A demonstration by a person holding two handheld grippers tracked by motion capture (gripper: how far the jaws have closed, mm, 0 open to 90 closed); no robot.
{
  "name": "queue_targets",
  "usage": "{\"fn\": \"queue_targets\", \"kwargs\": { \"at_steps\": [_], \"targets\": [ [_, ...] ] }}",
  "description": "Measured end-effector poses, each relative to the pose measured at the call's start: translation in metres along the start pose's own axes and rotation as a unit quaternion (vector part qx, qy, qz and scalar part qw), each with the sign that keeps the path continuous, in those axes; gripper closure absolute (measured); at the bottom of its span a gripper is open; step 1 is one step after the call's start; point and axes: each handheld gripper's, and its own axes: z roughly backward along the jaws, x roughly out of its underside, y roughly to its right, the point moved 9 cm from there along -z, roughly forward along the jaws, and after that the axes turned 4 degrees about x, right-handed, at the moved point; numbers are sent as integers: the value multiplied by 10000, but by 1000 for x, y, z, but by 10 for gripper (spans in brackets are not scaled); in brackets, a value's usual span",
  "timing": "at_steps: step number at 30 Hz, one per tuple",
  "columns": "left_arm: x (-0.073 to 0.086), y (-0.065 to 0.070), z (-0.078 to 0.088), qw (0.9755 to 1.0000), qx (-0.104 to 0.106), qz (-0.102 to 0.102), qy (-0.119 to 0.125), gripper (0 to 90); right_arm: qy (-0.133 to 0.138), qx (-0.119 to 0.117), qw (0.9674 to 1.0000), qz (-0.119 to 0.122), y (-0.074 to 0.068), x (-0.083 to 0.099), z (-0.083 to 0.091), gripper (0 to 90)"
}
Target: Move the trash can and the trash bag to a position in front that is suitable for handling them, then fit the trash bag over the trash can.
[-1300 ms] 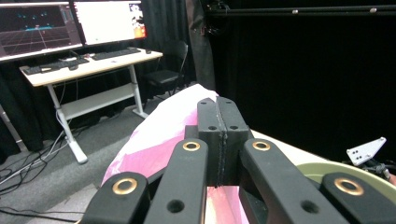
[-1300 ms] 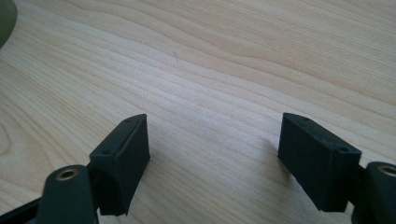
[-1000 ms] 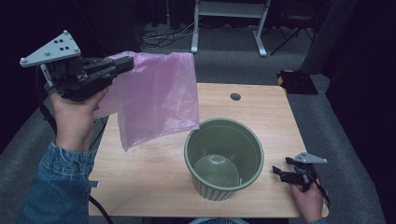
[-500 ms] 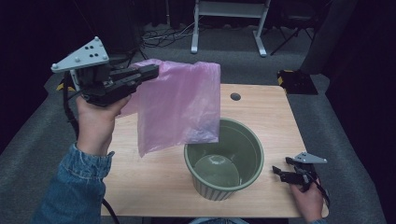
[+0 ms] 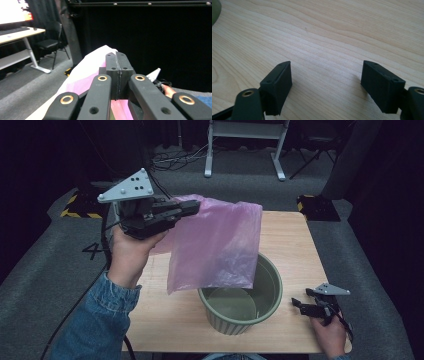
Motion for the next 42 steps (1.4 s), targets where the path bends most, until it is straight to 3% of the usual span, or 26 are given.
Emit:
{"fn": "queue_targets", "kwargs": {
  "at_steps": [16, 28, 34, 42],
  "targets": [
    [20, 16, -42, 9981, 571, -187, -147, 897, 1, -4, 10000, 0, 0, 0, 0, 249],
    [40, 9, -57, 9972, 625, -309, -277, 896, 1, -5, 10000, 3, 0, 0, 0, 248],
    [58, 6, -66, 9965, 771, -181, -281, 896, 0, -3, 10000, 12, 0, 0, 0, 248],
    [76, 10, -76, 9955, 889, -167, -272, 896, 0, -5, 10000, 14, -1, 0, 0, 248]
  ]
}}
